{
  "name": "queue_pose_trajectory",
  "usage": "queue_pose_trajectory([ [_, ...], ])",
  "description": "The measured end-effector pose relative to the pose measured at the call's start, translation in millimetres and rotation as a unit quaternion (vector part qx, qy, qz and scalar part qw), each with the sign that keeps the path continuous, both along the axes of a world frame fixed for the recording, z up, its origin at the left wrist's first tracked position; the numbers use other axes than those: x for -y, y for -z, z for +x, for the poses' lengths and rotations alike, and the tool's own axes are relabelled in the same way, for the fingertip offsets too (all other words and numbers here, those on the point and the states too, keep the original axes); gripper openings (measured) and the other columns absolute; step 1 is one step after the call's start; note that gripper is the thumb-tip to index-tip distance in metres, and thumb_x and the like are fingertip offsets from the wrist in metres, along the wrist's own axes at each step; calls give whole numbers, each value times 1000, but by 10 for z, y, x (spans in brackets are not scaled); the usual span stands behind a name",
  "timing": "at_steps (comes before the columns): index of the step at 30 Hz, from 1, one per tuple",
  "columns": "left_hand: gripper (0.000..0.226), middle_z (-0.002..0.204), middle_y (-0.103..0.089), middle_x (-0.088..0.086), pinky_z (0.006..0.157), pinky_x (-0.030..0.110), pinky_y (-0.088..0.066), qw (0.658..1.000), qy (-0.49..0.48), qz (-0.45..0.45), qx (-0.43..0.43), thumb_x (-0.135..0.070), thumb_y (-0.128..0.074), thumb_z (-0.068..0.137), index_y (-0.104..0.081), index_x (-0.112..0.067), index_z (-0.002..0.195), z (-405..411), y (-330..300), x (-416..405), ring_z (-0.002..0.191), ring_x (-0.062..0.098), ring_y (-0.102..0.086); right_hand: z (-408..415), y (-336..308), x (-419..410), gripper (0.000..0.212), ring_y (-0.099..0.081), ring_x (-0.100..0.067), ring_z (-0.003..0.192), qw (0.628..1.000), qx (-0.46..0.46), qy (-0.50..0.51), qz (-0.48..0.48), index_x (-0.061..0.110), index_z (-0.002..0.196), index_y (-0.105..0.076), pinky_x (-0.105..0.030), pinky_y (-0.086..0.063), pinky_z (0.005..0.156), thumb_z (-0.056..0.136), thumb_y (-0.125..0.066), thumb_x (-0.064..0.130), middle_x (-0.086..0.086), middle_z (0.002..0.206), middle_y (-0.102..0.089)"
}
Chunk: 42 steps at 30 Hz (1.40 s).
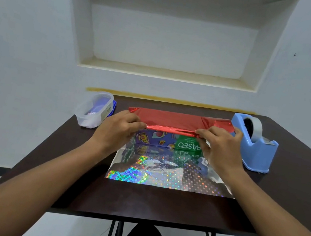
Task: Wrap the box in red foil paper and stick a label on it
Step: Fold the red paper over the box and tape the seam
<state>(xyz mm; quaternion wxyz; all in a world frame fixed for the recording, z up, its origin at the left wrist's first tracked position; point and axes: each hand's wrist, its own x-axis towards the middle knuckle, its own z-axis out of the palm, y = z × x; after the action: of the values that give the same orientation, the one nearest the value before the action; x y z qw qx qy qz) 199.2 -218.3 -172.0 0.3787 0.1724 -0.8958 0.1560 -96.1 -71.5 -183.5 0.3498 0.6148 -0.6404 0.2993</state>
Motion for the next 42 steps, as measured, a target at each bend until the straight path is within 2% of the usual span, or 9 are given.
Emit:
queue_pose_trajectory([
  [4, 34, 88, -71, 8, 46, 36, -51, 999, 17, -42, 27, 5, -85, 74, -80, -9, 105, 16, 10, -9, 71, 30, -63, 22, 13, -8, 21, -70, -22, 77, 999, 49, -3, -1, 26, 100, -81, -64, -36, 97, 81, -86, 19, 8, 83, -71],
  [7, 7, 78, -69, 6, 53, 37, -51, 998, 13, -54, 28, -12, -75, 86, -82, -11, 89, -7, -12, -60, 70, 28, -59, 36, 21, -8, 20, -70, -22, 79, 998, 55, 3, 5, 26, 98, -79, -64, -36, 98, 81, -87, 20, 8, 83, -72],
  [9, 22, 67, -64, 1, 58, 37, -48, 999, 5, -32, 11, -25, -68, 89, -80, -15, 75, -104, -92, -127, 67, 25, -52, 46, 20, -15, 20, -70, -22, 77, 999, 51, 3, 6, 24, 96, -76, -64, -35, 100, 80, -87, 18, 8, 80, -72],
  [14, 17, 76, -73, -7, 67, 31, -48, 990, 90, 102, -21, -32, -71, 93, -83, -22, 87, -623, -465, -355, 69, 16, -60, 65, 8, -29, 19, -69, -22, 75, 999, 42, 17, 8, 22, 93, -73, -60, -35, 101, 80, -86, 17, 8, 78, -71],
  [20, 13, 70, -60, -19, 71, 33, -52, 965, 43, 242, 93, -37, -78, 89, -84, -28, 96, -1142, -577, -278, 70, 5, -58, 103, 24, -48, 13, -66, -24, 73, 998, 52, 24, 14, 24, 89, -70, -54, -32, 100, 85, -80, 16, 7, 74, -68],
  [25, 21, 80, -70, -9, 68, 22, -49, 943, 68, 324, 18, -24, -89, 80, -85, -21, 101, -1116, -378, -192, 67, 0, -62, 208, -118, -190, 13, -65, -21, 84, 987, 106, 53, 113, 29, 84, -72, -60, -23, 109, 81, -68, 17, 9, 76, -69],
  [31, 25, 81, -68, -8, 67, 24, -46, 945, 78, 319, -10, -24, -91, 77, -84, -23, 101, -1139, -302, -157, 68, 4, -58, 374, -542, -209, 12, -61, -20, 89, 994, 74, 45, -73, 28, 75, -76, -46, -31, 95, 76, -64, 25, 11, 77, -72],
  [36, 26, 83, -71, -2, 65, 25, -45, 941, 58, 333, -7, -22, -92, 76, -85, -23, 101, -1141, -311, -176, 68, 11, -61, 248, -592, 47, 21, -62, -18, 105, 973, 107, 10, 204, 39, 100, -81, -49, -33, 102, 90, -69, 25, 17, 87, -71],
  [42, 18, 64, -74, -8, 58, 16, -46, 895, 31, 444, 41, -24, -91, 78, -85, -22, 95, -898, -538, -112, 55, 3, -62, 149, -396, 133, 24, -67, -11, 93, 976, 155, -8, 150, 36, 94, -83, -44, -34, 97, 86, -77, 14, 18, 82, -70],
])
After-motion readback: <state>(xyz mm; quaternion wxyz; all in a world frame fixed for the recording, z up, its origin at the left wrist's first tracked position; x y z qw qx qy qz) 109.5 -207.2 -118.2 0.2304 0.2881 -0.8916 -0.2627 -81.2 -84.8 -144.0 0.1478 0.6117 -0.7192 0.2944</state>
